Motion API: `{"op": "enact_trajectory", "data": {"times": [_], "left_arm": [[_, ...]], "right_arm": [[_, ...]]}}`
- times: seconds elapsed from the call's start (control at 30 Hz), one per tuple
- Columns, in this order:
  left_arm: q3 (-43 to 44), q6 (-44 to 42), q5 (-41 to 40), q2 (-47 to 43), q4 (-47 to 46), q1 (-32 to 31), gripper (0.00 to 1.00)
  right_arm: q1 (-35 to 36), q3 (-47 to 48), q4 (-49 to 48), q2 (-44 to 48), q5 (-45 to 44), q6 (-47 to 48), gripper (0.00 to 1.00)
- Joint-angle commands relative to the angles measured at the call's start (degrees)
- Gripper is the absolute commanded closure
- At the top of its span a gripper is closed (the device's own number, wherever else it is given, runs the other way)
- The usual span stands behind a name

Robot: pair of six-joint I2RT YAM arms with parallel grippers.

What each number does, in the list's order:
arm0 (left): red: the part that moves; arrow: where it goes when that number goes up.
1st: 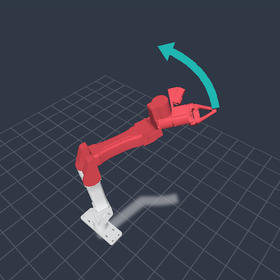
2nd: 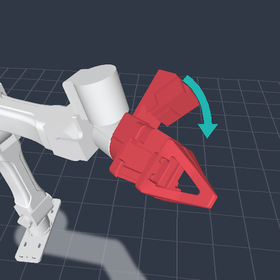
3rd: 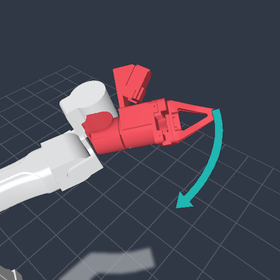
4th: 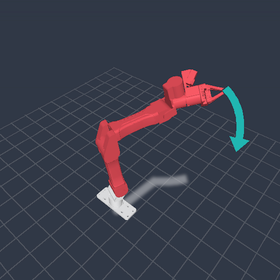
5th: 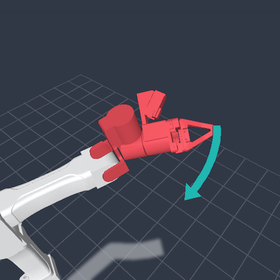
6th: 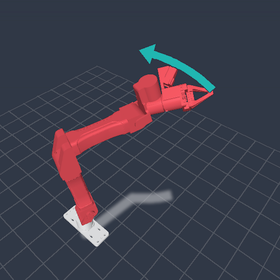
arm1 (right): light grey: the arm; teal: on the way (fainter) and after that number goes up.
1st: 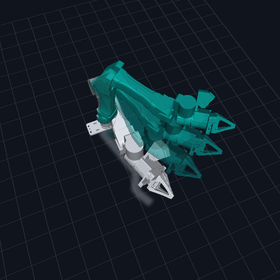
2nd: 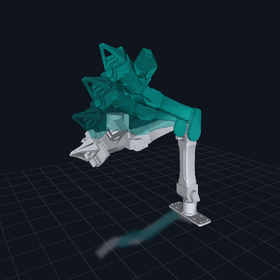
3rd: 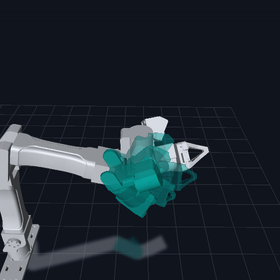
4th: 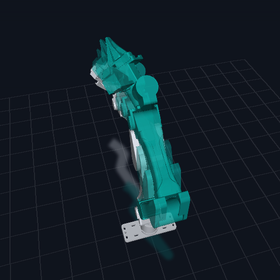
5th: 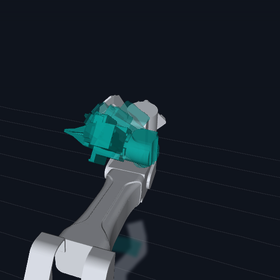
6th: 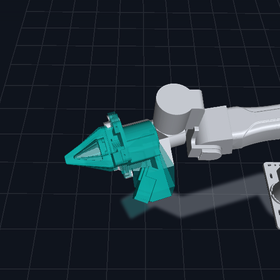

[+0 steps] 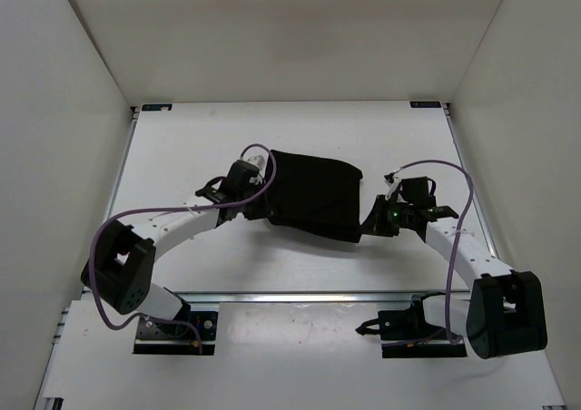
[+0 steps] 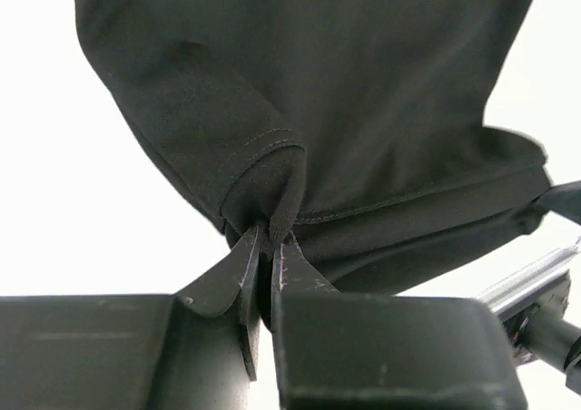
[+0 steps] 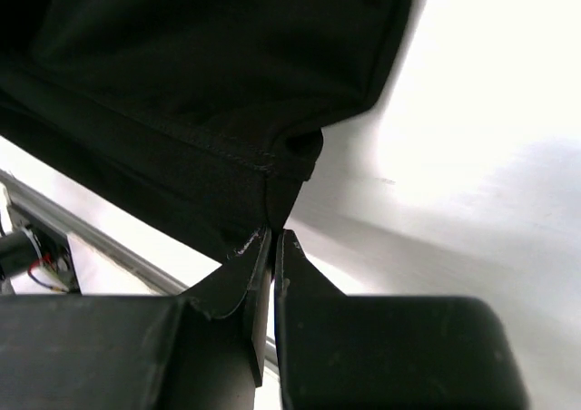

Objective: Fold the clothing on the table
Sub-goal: Flatten the skirt out

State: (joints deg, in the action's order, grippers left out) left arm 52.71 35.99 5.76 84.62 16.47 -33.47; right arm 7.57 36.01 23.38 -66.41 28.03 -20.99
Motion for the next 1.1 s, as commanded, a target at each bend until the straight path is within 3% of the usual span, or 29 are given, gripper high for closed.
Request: {"op": "enact_trajectory", "data": {"times": [0.0,0.1,0.13,0.17,0.2,0.27,0.33,0.6,0.77,0.93,1.07], "left_arm": [[-5.1,2.6,-0.3,-4.0,0.6,0.4,0.92],[-8.4,4.3,0.7,-7.0,1.0,-0.5,0.78],[-9.7,5.1,0.8,-7.6,0.8,-0.3,0.69],[-9.8,5.6,1.1,-8.8,1.5,0.0,0.57],[-10.9,5.4,1.4,-10.1,1.7,0.3,0.50],[-11.0,6.0,1.0,-11.6,2.6,0.7,0.22],[-11.2,5.7,0.7,-11.8,4.2,0.9,0.01],[-8.8,5.1,2.4,-7.3,5.3,-2.6,0.02],[-12.7,8.3,3.6,-9.9,3.1,-3.1,0.15],[-18.8,13.4,3.9,-12.7,-2.5,-2.4,0.38],[-19.7,15.3,2.2,-11.6,-4.5,-4.1,0.38]], "right_arm": [[0.7,-1.4,-1.0,-0.8,-1.7,0.8,1.00],[2.2,-1.7,-1.5,-1.7,-1.6,1.0,1.00],[2.8,-1.7,-1.6,-1.6,-1.3,0.7,1.00],[3.6,-1.9,-1.9,-2.1,-1.1,0.5,1.00],[3.8,-2.1,-2.0,-2.1,-1.0,0.5,0.99],[4.8,-2.5,-2.5,-2.6,-0.9,-0.2,1.00],[5.3,-2.6,-2.8,-2.4,-1.0,-0.4,1.00],[5.8,-3.5,-2.6,-1.9,-1.3,-0.2,1.00],[4.5,-4.1,-2.9,-1.6,-0.9,-0.1,1.00],[4.2,-3.9,-2.9,-2.1,0.1,1.3,1.00],[4.8,-2.5,-1.8,-3.2,-0.1,2.4,1.00]]}}
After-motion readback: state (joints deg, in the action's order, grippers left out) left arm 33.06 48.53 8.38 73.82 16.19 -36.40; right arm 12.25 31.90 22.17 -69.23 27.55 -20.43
